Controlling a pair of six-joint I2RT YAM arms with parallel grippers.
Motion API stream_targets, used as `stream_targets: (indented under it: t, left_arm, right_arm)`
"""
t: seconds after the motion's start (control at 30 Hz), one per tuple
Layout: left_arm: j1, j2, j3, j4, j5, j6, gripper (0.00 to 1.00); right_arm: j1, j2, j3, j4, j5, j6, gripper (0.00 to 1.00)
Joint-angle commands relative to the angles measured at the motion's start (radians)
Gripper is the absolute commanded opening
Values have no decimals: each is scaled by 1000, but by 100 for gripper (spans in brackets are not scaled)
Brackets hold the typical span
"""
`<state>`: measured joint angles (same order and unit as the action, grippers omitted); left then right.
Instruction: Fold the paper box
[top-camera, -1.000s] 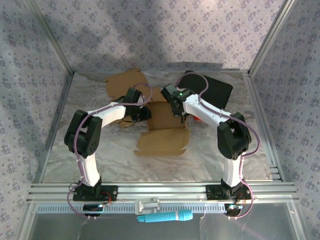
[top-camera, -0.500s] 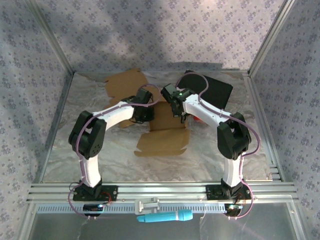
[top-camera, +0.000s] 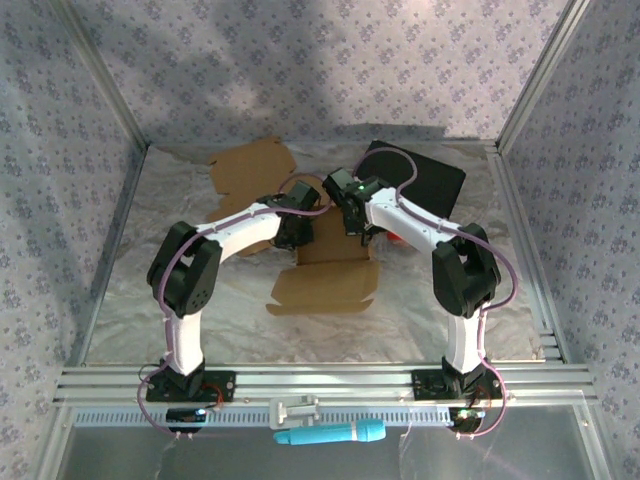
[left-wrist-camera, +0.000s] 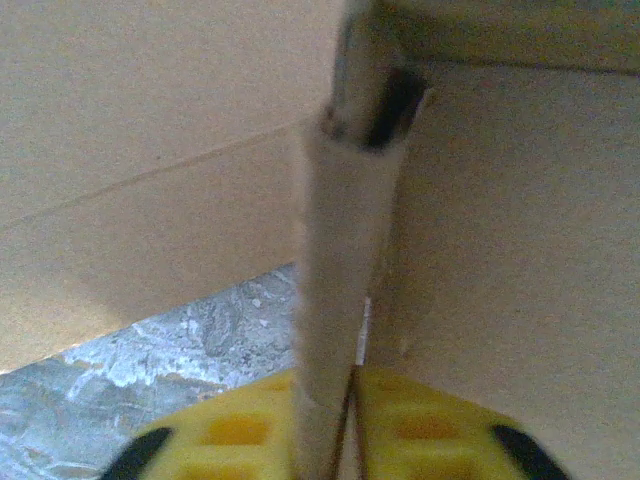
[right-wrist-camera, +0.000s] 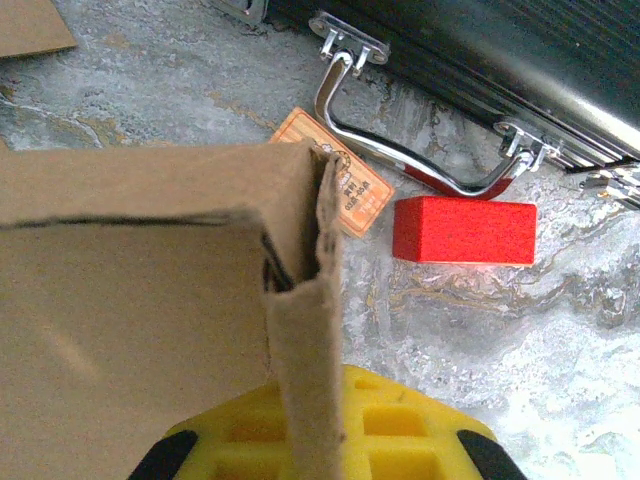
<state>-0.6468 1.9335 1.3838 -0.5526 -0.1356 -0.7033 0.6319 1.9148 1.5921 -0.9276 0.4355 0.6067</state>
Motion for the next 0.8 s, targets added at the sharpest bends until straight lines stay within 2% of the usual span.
stream_targets:
  t: [0.0,0.1,0.47,0.63,0.77]
  left_arm:
    - [10,-25,-23,38,72,15,33]
    - [15,-59,-29,45,125,20,42]
    - [59,-72,-54,39,141,64,40]
    - [56,-29,-52,47,117,76,30]
    - [43,-8,-30,28,75,74,1]
  right_arm:
    - [-8,7,5,-20,-12,32,0]
    - [-11,6,-2,-19,-16,34,0]
    - [-14,9,-7,-13,-27,35,0]
    - [-14,10,-7,-12,-32,36,0]
    - [-12,10,-12,-19,-28,46,0]
